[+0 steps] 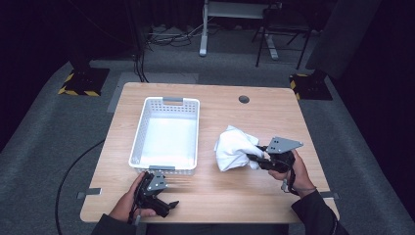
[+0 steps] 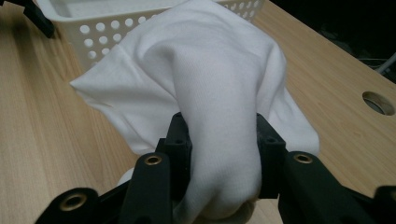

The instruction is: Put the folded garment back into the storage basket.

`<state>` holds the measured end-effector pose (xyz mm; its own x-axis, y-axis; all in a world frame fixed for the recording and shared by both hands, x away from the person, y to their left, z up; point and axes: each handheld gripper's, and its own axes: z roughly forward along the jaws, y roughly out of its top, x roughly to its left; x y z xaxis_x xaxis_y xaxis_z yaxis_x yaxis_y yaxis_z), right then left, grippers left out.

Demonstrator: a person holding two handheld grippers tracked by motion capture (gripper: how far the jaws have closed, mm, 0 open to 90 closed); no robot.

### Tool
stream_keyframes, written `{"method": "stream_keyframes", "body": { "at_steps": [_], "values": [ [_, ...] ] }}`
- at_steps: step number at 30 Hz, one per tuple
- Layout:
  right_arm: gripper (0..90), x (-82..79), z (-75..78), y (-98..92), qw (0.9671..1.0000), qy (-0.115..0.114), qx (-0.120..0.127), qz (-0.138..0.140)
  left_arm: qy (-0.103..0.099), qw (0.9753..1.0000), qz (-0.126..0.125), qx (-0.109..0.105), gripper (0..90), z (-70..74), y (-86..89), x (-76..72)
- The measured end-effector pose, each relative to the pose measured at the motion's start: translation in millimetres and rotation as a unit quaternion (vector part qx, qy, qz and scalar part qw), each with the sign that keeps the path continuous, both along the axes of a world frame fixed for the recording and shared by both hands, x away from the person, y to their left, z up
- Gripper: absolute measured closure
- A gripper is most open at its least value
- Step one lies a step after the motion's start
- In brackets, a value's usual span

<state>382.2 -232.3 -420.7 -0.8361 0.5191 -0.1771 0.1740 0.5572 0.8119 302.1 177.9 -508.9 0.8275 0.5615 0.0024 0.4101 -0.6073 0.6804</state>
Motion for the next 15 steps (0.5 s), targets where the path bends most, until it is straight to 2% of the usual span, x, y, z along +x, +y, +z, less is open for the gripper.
{"method": "stream_keyframes", "body": {
  "at_steps": [15],
  "values": [
    [66.1, 4.5, 15.0, 8.1, 0.9999, -0.014, -0.001, -0.001, 0.0, 1.0, 0.0, 0.0, 0.6, 0.0, 0.0, 0.0]
  ]
}}
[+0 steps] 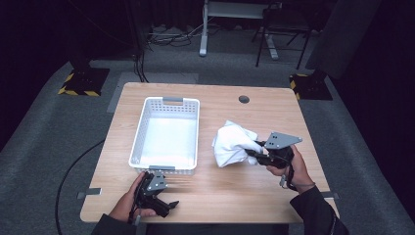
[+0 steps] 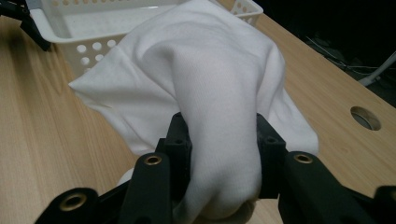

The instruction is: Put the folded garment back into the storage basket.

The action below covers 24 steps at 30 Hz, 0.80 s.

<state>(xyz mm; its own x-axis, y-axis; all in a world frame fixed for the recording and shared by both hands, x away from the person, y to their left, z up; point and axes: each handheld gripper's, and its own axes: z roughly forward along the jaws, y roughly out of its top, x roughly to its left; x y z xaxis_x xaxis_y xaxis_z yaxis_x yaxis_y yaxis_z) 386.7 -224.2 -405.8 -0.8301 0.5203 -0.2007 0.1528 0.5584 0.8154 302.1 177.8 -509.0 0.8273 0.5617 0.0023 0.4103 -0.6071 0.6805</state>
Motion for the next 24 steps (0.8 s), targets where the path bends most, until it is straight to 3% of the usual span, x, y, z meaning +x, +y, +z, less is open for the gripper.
{"method": "stream_keyframes", "body": {
  "at_steps": [9, 24],
  "values": [
    [66.1, 2.9, 11.9, 6.6, 1.0, -0.008, 0.0, 0.0, 0.0, 1.0, 0.0, 0.0, 0.6, 0.0, 0.0, 0.0],
    [66.1, 8.1, 17.2, 21.2, 0.9999, -0.01, 0.004, -0.001, 0.0, 1.0, -0.001, 0.001, 0.7, 0.1, 0.1, 0.0]
  ]
}}
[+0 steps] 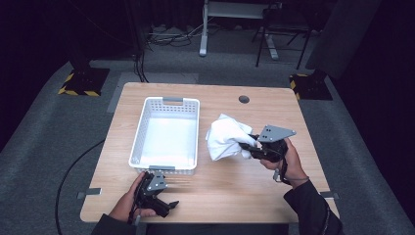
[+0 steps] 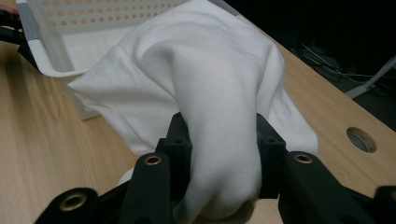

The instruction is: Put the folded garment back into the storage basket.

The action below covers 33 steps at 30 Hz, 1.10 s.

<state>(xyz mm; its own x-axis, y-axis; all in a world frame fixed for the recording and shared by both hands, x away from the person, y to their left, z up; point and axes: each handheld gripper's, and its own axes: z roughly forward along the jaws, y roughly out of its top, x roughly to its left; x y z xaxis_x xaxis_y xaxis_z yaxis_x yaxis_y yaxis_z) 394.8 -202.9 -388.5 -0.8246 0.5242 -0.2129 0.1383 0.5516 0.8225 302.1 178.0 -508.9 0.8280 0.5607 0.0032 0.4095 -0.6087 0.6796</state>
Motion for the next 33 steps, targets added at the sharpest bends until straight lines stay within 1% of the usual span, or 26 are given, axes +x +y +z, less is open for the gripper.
{"method": "stream_keyframes", "body": {
  "at_steps": [5, 15, 28, 33],
  "values": [
    [66.1, 2.2, 3.0, 6.6, 1.0, -0.001, 0.003, -0.001, 0.001, 1.0, 0.001, -0.001, 0.7, -0.1, -0.1, -0.2],
    [66.0, 6.4, 8.0, 24.4, 1.0, -0.002, -0.007, 0.004, 0.0, 1.0, 0.0, 0.0, 0.7, -0.1, 0.0, -0.1],
    [66.0, 11.1, 11.9, 42.4, 1.0, -0.002, -0.003, 0.005, 0.0, 1.0, 0.0, 0.0, 0.7, 0.0, 0.1, -0.1],
    [65.9, 13.8, 11.9, 51.6, 1.0, 0.003, -0.003, 0.005, 0.0, 1.0, 0.0, 0.0, 0.7, -0.1, 0.0, -0.1]
  ]
}}
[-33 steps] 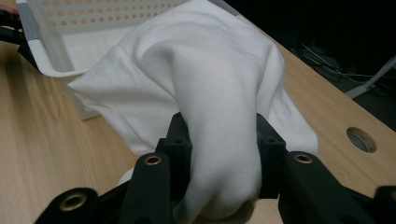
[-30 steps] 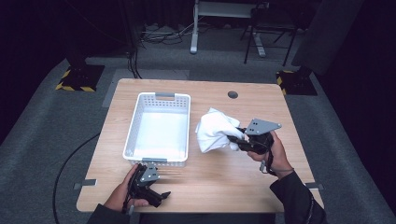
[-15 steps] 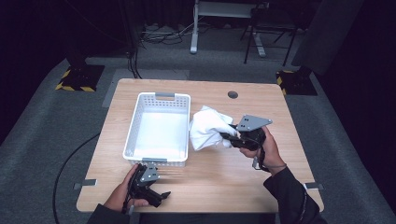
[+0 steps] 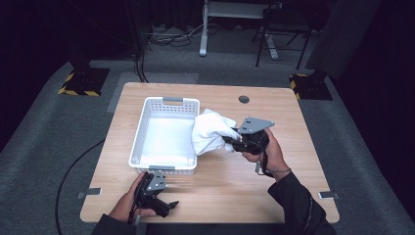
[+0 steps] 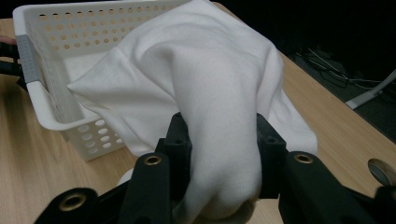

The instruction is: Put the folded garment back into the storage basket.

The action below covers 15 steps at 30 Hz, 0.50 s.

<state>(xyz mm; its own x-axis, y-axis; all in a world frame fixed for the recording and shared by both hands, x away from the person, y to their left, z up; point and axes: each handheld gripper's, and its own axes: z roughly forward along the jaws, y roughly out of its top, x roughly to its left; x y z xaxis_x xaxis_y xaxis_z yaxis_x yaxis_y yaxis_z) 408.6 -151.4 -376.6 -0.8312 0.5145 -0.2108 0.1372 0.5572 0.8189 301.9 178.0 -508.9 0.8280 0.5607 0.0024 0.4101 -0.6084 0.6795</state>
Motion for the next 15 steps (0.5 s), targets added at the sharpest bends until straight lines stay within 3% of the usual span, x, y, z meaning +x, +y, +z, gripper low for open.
{"method": "stream_keyframes", "body": {
  "at_steps": [15],
  "values": [
    [65.8, 8.3, -0.8, 21.0, 1.0, 0.009, 0.002, 0.001, 0.0, 1.0, 0.0, 0.0, 0.7, 0.0, 0.0, -0.2]
  ]
}}
